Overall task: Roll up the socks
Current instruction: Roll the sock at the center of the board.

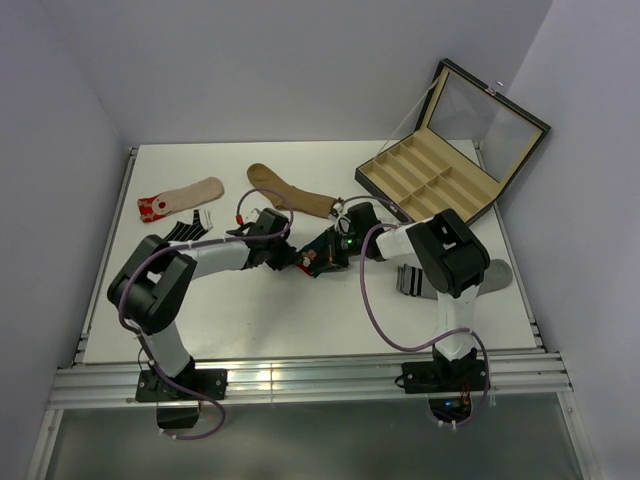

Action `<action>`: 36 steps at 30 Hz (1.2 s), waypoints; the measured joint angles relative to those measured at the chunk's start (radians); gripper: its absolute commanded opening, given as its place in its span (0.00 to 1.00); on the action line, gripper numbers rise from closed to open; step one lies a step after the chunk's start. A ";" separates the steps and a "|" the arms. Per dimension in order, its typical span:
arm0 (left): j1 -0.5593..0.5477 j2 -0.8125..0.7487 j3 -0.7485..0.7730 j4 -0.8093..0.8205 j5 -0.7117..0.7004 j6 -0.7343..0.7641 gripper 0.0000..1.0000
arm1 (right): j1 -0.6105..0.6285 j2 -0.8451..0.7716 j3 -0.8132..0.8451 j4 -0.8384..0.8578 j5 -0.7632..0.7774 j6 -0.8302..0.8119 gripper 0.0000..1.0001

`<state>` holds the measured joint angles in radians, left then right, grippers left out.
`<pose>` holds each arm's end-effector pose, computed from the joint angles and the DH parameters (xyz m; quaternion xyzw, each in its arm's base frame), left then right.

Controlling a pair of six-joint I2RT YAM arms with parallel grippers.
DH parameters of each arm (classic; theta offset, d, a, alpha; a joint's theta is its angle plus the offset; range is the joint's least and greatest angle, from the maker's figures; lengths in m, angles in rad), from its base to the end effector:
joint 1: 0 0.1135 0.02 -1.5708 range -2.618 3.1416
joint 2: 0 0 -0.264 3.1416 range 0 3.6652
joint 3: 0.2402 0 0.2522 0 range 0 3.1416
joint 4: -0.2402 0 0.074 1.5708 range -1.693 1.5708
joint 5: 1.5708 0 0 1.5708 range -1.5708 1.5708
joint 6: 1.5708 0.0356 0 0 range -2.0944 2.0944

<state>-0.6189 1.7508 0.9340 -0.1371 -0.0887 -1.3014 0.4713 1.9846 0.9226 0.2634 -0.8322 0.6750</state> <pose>0.2804 -0.1958 0.1465 -0.3312 0.8925 -0.2243 0.2085 0.3144 0.1897 0.1003 -0.0653 0.8584 0.5014 0.0864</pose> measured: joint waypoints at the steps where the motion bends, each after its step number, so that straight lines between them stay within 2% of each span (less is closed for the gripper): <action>1: 0.000 0.003 0.003 0.000 0.003 0.002 0.21 | 0.000 -0.003 -0.001 -0.001 0.004 -0.003 0.18; 3: 0.000 0.006 0.007 -0.001 0.005 0.004 0.17 | 0.000 -0.015 -0.007 0.000 0.020 -0.013 0.37; 4: -0.001 0.008 0.012 -0.004 0.004 0.006 0.15 | 0.002 -0.028 -0.013 0.000 0.026 -0.018 0.52; 8: -0.008 0.018 0.035 -0.021 0.000 0.022 0.11 | 0.014 -0.115 -0.045 0.002 0.086 -0.066 0.65; 15: -0.023 0.029 0.080 -0.084 -0.042 0.072 0.10 | 0.047 -0.336 -0.142 -0.051 0.338 -0.208 0.67; 21: -0.032 0.029 0.109 -0.139 -0.082 0.115 0.10 | 0.116 -0.489 -0.225 -0.011 0.554 -0.338 0.64; 25: -0.035 0.029 0.119 -0.163 -0.095 0.135 0.10 | 0.238 -0.498 -0.237 0.015 0.708 -0.460 0.62; 30: -0.035 0.029 0.122 -0.169 -0.096 0.153 0.11 | 0.381 -0.483 -0.237 0.060 0.820 -0.574 0.60; 36: -0.035 0.032 0.124 -0.167 -0.095 0.161 0.11 | 0.438 -0.401 -0.222 0.089 0.896 -0.669 0.56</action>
<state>-0.6540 1.7832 1.0576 -0.3046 -0.1841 -1.1400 0.9092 1.5837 0.7010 0.3527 0.0643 0.0059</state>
